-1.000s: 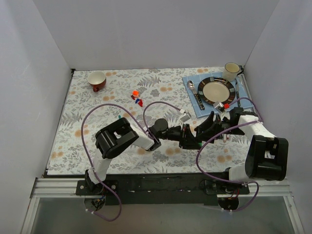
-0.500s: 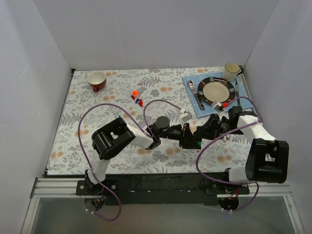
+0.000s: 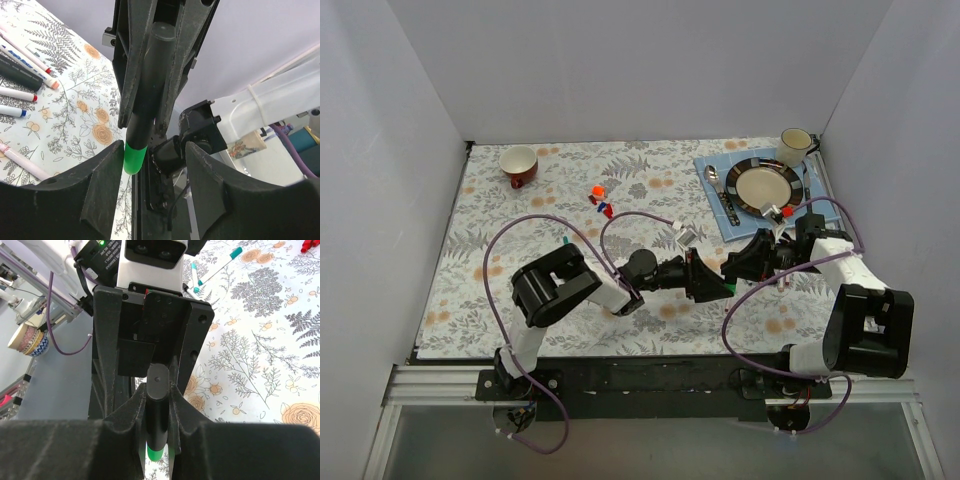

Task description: Open the pen caps

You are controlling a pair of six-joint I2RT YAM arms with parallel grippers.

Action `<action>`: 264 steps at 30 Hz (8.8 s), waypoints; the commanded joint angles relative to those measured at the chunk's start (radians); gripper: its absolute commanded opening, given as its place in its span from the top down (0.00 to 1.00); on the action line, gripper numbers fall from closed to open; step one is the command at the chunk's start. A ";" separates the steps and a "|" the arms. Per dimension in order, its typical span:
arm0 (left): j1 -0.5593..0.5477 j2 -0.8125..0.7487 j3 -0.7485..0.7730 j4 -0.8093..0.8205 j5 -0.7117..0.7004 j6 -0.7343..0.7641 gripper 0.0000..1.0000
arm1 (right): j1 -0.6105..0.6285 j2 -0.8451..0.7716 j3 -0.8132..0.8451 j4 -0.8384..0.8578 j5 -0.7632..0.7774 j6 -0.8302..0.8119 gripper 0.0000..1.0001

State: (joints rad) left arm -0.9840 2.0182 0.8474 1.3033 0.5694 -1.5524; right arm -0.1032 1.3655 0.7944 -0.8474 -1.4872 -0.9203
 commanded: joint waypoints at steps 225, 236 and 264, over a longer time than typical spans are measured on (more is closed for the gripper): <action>0.740 -0.001 0.533 -1.595 -0.289 0.460 0.85 | -0.035 -0.316 -0.050 0.616 0.617 0.540 0.99; 0.762 0.048 0.593 -1.633 -0.353 0.491 0.57 | -0.035 -0.293 -0.052 0.601 0.634 0.528 0.99; 0.766 -1.005 -0.063 -1.416 -0.463 0.611 0.02 | -0.154 0.277 0.109 0.483 0.573 0.621 0.64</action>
State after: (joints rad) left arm -0.2241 1.0992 0.8898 -0.1036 0.1421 -0.9730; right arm -0.2329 1.5856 0.8440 -0.2531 -0.7612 -0.2394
